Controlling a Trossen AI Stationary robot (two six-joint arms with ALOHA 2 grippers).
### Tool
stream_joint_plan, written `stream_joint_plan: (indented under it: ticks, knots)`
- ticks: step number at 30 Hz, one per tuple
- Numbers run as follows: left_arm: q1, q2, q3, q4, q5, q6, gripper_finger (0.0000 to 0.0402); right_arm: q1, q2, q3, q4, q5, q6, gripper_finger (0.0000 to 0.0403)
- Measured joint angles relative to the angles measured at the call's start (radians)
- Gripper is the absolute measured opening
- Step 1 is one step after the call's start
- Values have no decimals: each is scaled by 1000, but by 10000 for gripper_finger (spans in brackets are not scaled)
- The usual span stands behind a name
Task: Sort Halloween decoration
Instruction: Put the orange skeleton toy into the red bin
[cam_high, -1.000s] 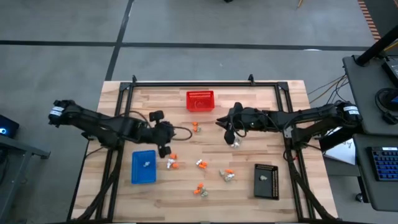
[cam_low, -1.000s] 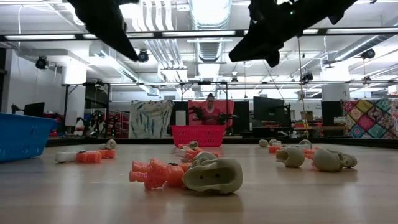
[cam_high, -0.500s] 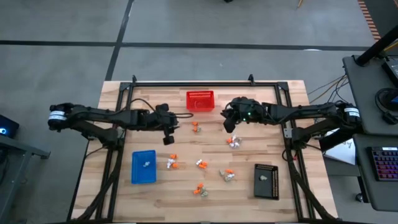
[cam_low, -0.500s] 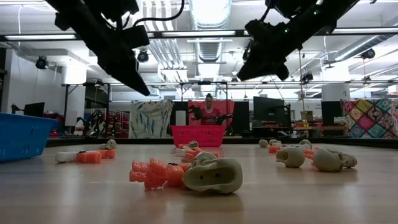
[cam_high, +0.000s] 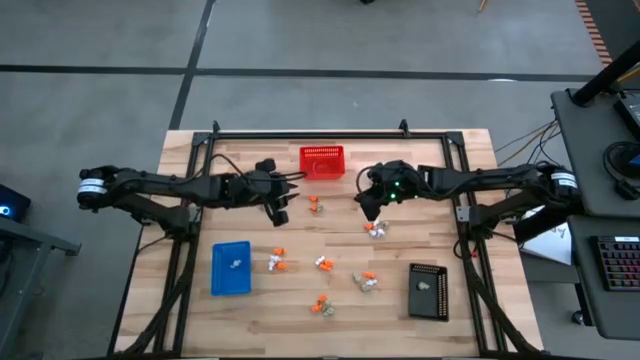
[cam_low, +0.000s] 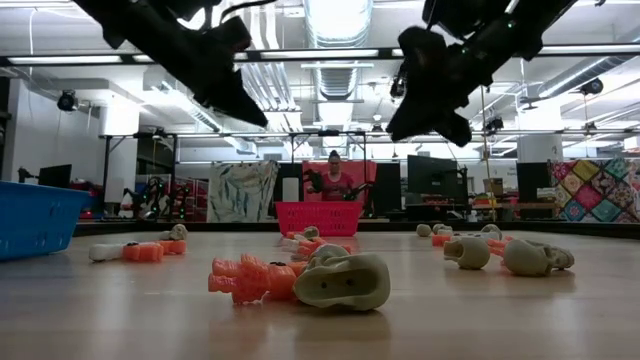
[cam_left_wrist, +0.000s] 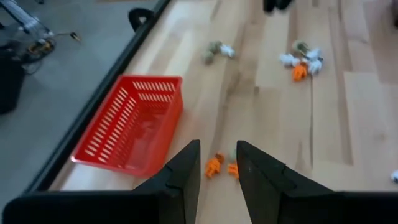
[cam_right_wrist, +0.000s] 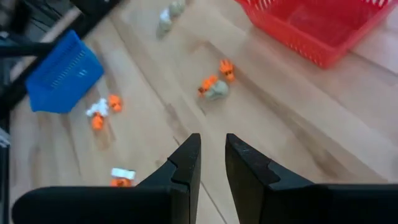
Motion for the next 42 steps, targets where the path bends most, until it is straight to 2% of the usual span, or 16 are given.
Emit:
stream_joint_plan:
  ticks: [4,16,22,31,42]
  knots:
    - [0,0,11,3,-21,0,87,0,71,33,-94,0,-6,63]
    - [0,5,11,-1,-25,0,87,31,309,283,-544,1,-95,63]
    - [0,5,11,-2,-25,0,87,71,396,387,-701,1,-129,63]
    - [0,6,11,-2,-25,-8,87,131,458,430,-745,1,-143,69]
    - [0,6,11,-3,-25,-8,87,134,468,430,-742,2,-130,137]
